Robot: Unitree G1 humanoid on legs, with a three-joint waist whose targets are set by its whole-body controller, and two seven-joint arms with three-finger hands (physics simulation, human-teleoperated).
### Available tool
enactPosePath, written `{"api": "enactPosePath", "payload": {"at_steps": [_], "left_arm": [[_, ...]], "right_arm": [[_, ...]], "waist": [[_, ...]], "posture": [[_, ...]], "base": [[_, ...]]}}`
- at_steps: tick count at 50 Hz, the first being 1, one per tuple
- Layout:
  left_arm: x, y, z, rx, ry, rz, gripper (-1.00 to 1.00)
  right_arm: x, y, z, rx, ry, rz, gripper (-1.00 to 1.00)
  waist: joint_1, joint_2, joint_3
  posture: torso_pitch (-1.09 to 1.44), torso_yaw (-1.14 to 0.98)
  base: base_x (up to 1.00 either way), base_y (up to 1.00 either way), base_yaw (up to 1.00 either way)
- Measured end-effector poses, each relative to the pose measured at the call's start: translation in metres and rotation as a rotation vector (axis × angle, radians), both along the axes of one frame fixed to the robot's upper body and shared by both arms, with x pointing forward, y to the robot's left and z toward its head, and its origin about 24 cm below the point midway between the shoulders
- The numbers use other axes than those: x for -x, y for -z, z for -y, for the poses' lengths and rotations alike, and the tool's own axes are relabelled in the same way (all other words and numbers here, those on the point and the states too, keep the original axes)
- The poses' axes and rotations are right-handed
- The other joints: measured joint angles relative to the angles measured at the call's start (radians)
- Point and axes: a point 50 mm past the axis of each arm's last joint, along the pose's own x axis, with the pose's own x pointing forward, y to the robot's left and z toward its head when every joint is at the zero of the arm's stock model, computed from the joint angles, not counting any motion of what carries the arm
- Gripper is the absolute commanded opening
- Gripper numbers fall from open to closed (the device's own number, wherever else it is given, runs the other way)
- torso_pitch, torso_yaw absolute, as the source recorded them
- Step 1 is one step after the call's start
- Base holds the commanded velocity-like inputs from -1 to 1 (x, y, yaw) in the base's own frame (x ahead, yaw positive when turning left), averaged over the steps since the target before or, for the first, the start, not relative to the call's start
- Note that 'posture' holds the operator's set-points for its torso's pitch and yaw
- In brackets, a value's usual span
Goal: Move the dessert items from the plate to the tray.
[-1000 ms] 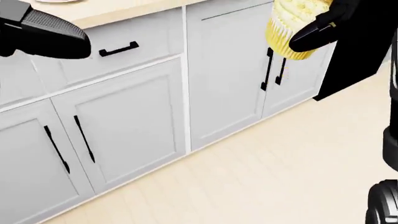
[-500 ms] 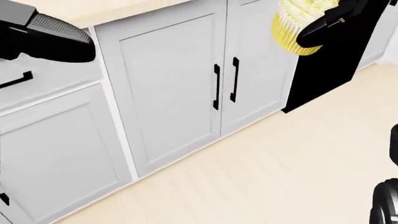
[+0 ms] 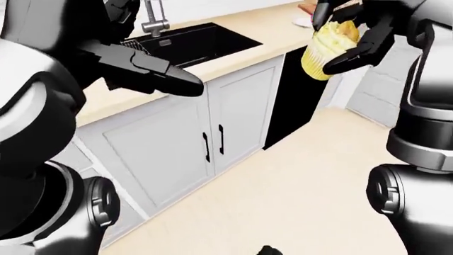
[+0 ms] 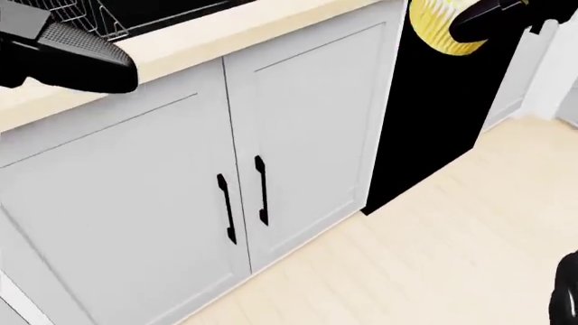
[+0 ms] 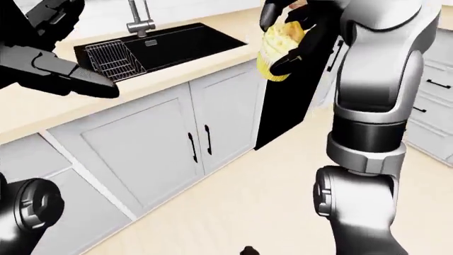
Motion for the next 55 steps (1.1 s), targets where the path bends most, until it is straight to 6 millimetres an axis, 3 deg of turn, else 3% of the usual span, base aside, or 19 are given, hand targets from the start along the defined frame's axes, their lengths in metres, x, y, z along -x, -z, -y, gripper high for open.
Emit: {"api": "enactPosePath", "payload": {"at_steps": [1, 3, 5, 7, 11, 14, 18, 22, 24, 27, 29, 34, 36, 43, 45, 47, 49, 51, 55], "left_arm": [[-0.001, 0.001, 0.000, 0.001, -0.004, -0.010, 1.00], [-0.005, 0.005, 0.003, -0.001, 0.009, -0.040, 1.00], [-0.010, 0.014, 0.009, -0.019, 0.040, -0.088, 1.00], [-0.011, 0.014, 0.010, -0.027, 0.051, -0.103, 1.00], [-0.002, 0.002, 0.004, -0.007, 0.022, -0.028, 1.00], [0.000, -0.002, 0.000, 0.004, -0.003, -0.010, 1.00], [-0.005, 0.003, 0.001, -0.001, 0.002, -0.047, 1.00], [0.000, -0.001, 0.004, -0.009, 0.016, -0.021, 1.00], [-0.001, 0.000, 0.005, -0.010, 0.021, -0.027, 1.00], [-0.004, 0.010, 0.013, -0.034, 0.061, -0.070, 1.00], [-0.005, 0.012, 0.012, -0.037, 0.067, -0.082, 1.00], [-0.001, 0.017, 0.008, -0.023, 0.021, -0.053, 1.00], [-0.003, 0.016, 0.008, -0.024, 0.018, -0.059, 1.00], [-0.002, 0.012, 0.004, -0.006, 0.005, -0.039, 1.00], [-0.001, 0.011, 0.004, -0.006, 0.004, -0.029, 1.00], [-0.001, 0.010, 0.005, -0.010, 0.011, -0.032, 1.00], [-0.004, 0.019, 0.012, -0.027, 0.044, -0.064, 1.00], [-0.005, 0.021, 0.015, -0.044, 0.069, -0.086, 1.00], [-0.002, 0.015, 0.009, -0.025, 0.042, -0.051, 1.00]], "right_arm": [[0.001, -0.002, 0.000, 0.001, 0.003, 0.010, -1.00], [0.000, -0.001, 0.004, -0.004, 0.017, 0.001, -1.00], [-0.006, 0.012, 0.009, -0.020, 0.035, -0.057, -1.00], [-0.011, 0.019, 0.007, -0.021, 0.034, -0.102, -1.00], [-0.008, 0.012, -0.002, -0.005, -0.003, -0.070, -1.00], [-0.004, 0.002, -0.005, -0.004, -0.019, -0.023, -1.00], [-0.012, 0.016, -0.005, -0.005, -0.023, -0.093, -1.00], [-0.002, 0.002, 0.002, -0.020, 0.008, -0.028, -1.00], [0.000, -0.001, 0.005, -0.022, 0.019, -0.008, -1.00], [-0.005, 0.011, 0.014, -0.036, 0.051, -0.055, -1.00], [-0.008, 0.015, 0.013, -0.039, 0.054, -0.079, -1.00], [-0.002, 0.002, -0.001, -0.027, -0.020, 0.000, -1.00], [0.000, -0.005, -0.004, -0.023, -0.033, 0.027, -1.00], [-0.003, 0.000, -0.009, -0.014, -0.058, 0.005, -1.00], [0.001, -0.006, -0.005, -0.021, -0.043, 0.037, -1.00], [0.003, -0.008, -0.001, -0.026, -0.026, 0.053, -1.00], [0.000, 0.002, 0.006, -0.036, -0.001, 0.021, -1.00], [-0.003, 0.007, 0.009, -0.046, 0.015, -0.010, -1.00], [0.000, -0.001, 0.001, -0.029, -0.014, 0.026, -1.00]], "waist": [[-0.016, -0.030, 0.011], [-0.066, -0.127, 0.030], [-0.086, -0.138, 0.069], [-0.083, -0.120, 0.074], [-0.049, -0.050, 0.072], [0.023, 0.018, 0.075], [-0.004, 0.034, 0.026], [-0.029, -0.012, 0.023], [-0.055, -0.077, 0.019], [-0.080, -0.096, 0.043], [-0.056, -0.087, 0.033], [0.010, -0.017, 0.049], [0.030, 0.003, 0.038], [0.043, 0.003, 0.010], [0.043, -0.024, 0.021], [0.031, -0.083, 0.015], [0.011, -0.079, 0.038], [0.015, -0.082, 0.035], [0.043, -0.041, 0.038]], "posture": [[0.00, 0.00], [0.00, 0.00], [0.00, 0.00], [0.00, 0.00], [0.00, 0.00], [0.00, 0.00], [0.00, 0.00], [0.00, 0.00], [0.00, 0.00], [0.00, 0.00], [0.00, 0.00], [0.00, 0.00], [0.00, 0.00], [0.00, 0.00], [0.00, 0.00], [0.00, 0.00], [0.00, 0.00], [0.00, 0.00], [0.00, 0.00]], "base": [[0.00, -0.87, 0.00], [0.00, -0.96, 0.00], [0.00, -1.00, 0.00], [0.00, -1.00, 0.00], [0.00, -1.00, 0.00], [-0.03, -1.00, 0.00], [-0.21, -1.00, 0.00], [-0.31, -1.00, 0.00], [-0.32, -1.00, 0.00], [-0.28, -1.00, 0.00], [-0.17, -1.00, 0.00], [-0.13, -1.00, 0.00], [-0.11, -1.00, 0.00], [-0.09, -1.00, 0.00], [-0.09, -1.00, 0.00], [-0.05, -1.00, 0.00], [0.00, -1.00, 0.00], [0.00, -1.00, 0.00], [0.00, -1.00, 0.00]]}}
